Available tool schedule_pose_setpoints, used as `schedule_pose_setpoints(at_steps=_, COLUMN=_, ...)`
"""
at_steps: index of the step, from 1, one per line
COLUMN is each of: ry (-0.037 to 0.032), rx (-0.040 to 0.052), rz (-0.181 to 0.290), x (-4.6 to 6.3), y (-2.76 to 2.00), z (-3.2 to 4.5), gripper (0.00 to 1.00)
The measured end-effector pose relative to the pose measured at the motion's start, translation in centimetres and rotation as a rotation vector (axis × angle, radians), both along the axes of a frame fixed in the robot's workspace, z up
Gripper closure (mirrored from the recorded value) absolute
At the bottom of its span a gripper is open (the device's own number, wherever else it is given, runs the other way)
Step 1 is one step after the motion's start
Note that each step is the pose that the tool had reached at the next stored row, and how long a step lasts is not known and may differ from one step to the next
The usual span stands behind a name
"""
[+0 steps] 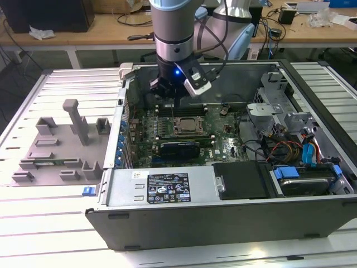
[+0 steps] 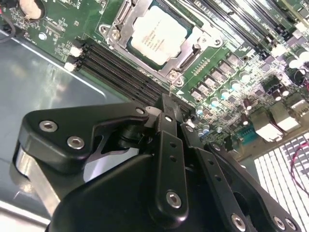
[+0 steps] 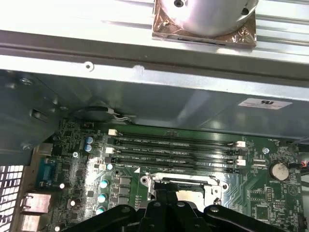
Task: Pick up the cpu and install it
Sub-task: 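Install the first cpu locking lever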
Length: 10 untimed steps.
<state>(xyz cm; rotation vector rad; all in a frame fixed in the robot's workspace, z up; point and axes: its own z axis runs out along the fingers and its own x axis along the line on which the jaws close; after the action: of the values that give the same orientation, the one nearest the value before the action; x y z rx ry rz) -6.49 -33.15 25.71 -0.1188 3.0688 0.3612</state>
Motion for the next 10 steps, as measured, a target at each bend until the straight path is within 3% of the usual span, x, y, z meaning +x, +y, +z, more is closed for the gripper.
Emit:
schedule_pose_setpoints(at_steps=4, ry=-0.0004, rx=0.0004, rz=0.000, x=0.0, y=0.00, z=0.35, gripper=0.89)
schedule_pose_setpoints(at_steps=10, ry=-0.0077, rx=0.0000, rz=0.000, x=-1.3, y=0.00, z=0.36, gripper=0.89)
